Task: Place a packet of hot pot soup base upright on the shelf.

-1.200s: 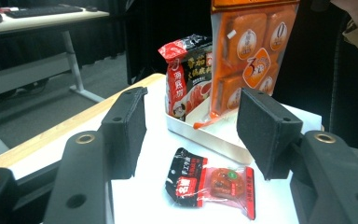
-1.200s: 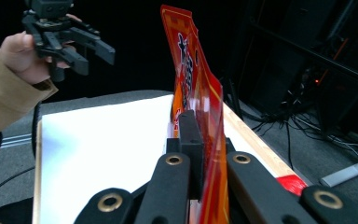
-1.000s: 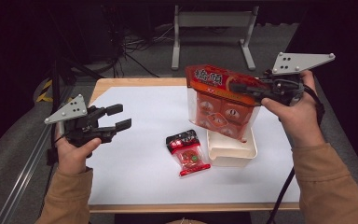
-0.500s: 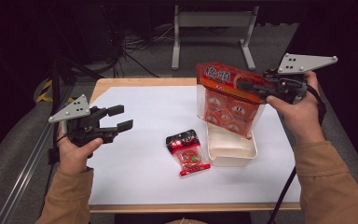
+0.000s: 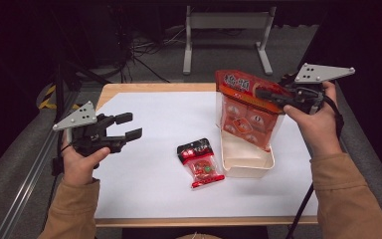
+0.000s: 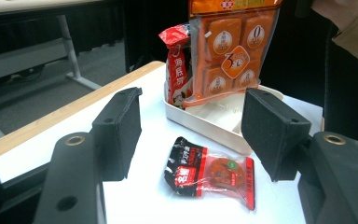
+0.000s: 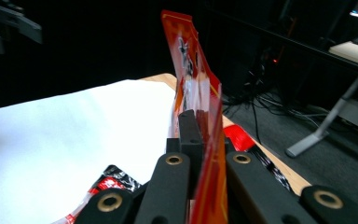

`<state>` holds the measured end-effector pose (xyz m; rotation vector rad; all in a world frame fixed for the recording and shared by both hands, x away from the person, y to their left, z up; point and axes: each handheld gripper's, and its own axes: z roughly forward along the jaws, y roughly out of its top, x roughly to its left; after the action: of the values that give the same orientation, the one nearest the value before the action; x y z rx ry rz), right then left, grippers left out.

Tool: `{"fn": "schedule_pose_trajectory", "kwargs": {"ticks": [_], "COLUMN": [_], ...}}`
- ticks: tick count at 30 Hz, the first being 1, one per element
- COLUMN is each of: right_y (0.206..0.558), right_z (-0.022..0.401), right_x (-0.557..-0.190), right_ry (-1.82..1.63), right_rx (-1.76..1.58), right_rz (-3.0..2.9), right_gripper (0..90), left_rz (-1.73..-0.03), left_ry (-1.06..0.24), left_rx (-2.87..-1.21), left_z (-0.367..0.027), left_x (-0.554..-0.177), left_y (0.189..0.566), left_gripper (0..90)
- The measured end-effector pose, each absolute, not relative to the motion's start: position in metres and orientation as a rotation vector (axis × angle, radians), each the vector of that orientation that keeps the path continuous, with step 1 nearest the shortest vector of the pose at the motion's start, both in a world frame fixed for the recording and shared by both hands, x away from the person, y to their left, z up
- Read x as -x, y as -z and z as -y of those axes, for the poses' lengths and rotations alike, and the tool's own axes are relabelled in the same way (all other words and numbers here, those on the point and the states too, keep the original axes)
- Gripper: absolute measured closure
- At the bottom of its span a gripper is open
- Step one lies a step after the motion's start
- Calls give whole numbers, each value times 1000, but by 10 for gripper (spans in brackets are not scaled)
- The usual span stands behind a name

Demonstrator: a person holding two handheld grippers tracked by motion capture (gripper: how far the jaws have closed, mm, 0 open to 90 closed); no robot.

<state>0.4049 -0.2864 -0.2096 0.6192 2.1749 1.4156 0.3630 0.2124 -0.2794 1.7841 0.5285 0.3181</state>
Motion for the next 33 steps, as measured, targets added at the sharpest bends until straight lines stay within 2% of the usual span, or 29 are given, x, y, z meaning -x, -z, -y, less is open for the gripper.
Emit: {"fn": "schedule_pose_trajectory", "kwargs": {"ticks": [33], "right_y": [256], "right_z": [299], "right_x": [-411], "right_ry": [-1399], "right_rx": [-761], "right_rz": [-2153], "right_gripper": [895], "left_rz": [-535], "left_ry": [-313], "left_rx": [-1801], "left_z": [-209], "left_x": [-364], "left_y": [282], "left_gripper": [369]}}
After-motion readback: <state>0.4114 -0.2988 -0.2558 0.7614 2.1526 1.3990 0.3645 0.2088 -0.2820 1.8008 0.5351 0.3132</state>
